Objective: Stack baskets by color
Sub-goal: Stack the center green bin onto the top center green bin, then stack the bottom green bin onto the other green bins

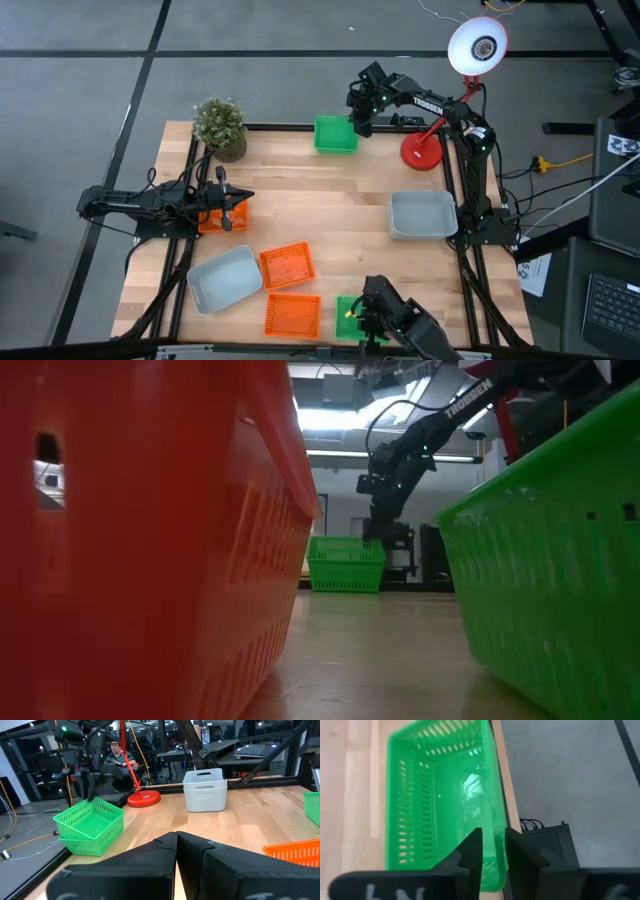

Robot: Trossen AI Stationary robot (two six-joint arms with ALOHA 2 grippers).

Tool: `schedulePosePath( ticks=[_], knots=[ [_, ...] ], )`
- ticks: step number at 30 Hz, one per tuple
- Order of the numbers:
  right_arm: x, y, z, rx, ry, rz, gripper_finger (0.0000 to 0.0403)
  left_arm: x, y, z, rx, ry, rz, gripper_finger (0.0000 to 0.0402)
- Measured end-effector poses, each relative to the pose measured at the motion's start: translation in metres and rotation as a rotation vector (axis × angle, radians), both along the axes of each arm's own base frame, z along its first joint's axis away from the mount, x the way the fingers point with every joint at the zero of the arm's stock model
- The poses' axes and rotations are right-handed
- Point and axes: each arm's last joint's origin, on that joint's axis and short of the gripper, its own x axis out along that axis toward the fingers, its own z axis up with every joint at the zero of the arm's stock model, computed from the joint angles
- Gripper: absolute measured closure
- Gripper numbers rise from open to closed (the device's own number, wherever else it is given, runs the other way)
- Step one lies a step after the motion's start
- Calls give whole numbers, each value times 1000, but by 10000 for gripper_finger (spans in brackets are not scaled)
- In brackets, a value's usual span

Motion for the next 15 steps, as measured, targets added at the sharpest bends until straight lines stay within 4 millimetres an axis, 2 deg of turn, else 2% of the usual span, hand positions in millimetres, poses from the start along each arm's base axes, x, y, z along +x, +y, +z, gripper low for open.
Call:
schedulePosePath(
  ticks=[6, 8, 11, 15],
  knots=[
    [9, 2, 39, -13, -34, -29, 322, 0, 0, 0, 0, 0, 0, 401],
    [17, 6, 45, -110, 8, -94, 326, 0, 0, 0, 0, 0, 0, 401],
    [34, 19, 36, -315, 148, -146, 335, 0, 0, 0, 0, 0, 0, 401],
    [63, 44, 18, -481, 144, -129, 348, 0, 0, 0, 0, 0, 0, 401]
  ],
)
